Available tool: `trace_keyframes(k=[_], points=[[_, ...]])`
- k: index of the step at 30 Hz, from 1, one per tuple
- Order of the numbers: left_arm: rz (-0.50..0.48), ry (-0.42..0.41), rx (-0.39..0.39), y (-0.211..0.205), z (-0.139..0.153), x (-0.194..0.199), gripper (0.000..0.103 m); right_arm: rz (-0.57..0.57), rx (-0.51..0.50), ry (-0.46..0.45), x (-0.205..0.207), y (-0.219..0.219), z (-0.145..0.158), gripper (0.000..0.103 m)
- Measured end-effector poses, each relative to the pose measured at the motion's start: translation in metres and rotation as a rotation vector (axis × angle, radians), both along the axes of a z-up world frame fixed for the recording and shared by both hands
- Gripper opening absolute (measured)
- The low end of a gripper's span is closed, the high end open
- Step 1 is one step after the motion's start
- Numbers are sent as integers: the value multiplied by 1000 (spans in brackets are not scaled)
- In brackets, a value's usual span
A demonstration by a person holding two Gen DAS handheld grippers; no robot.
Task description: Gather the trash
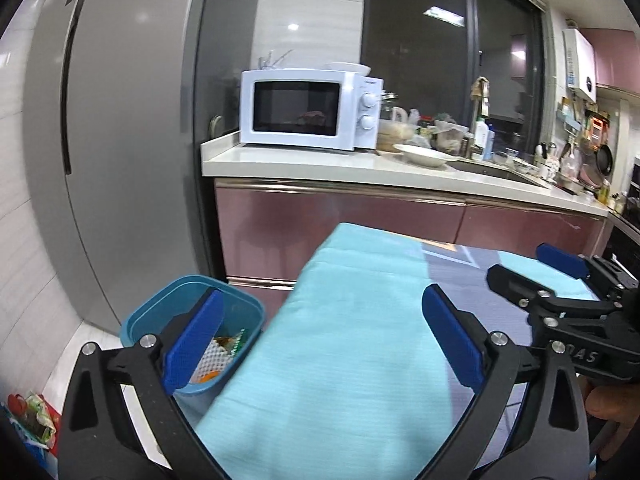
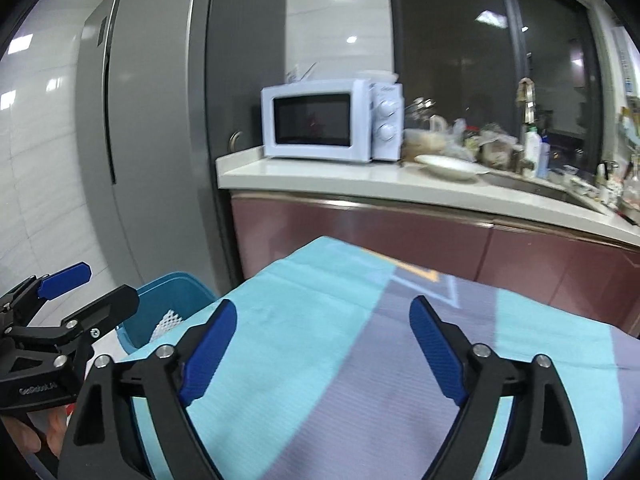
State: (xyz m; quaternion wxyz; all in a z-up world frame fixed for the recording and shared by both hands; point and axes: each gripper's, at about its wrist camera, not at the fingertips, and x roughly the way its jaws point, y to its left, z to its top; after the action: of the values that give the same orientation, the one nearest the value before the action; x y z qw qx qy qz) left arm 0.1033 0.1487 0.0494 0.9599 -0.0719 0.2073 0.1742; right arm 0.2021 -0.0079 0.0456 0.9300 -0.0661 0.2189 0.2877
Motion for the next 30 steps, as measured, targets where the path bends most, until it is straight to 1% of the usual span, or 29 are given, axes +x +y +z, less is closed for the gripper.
trace_keyframes(k=[4,7,10,13,17,20,24,30], points=[[-43,-28,14,-27,6,-7,97,-68,23,-37,-13,-34,6,92],[-74,-38,39,-47,8,-11,97,-119,37,-48,-20,-57,7,92],[-101,-49,42,-62,10,-14,97,-165,46,-56,-26,-79,6,94],[-131,-55,48,-80,9,-19,97,-210,51,-70,-33,-97,6,96],[-169,-44,74,-102,4,-25,97,-268,45,-91,-44,-116,4,96],[-183,-44,82,-113,1,-29,97,-315,40,-108,-52,-133,4,96],[-195,-31,69,-121,-5,-32,97,-371,38,-115,-65,-152,2,96],[-213,-18,87,-133,-15,-40,97,-454,47,-103,-82,-182,-7,96]])
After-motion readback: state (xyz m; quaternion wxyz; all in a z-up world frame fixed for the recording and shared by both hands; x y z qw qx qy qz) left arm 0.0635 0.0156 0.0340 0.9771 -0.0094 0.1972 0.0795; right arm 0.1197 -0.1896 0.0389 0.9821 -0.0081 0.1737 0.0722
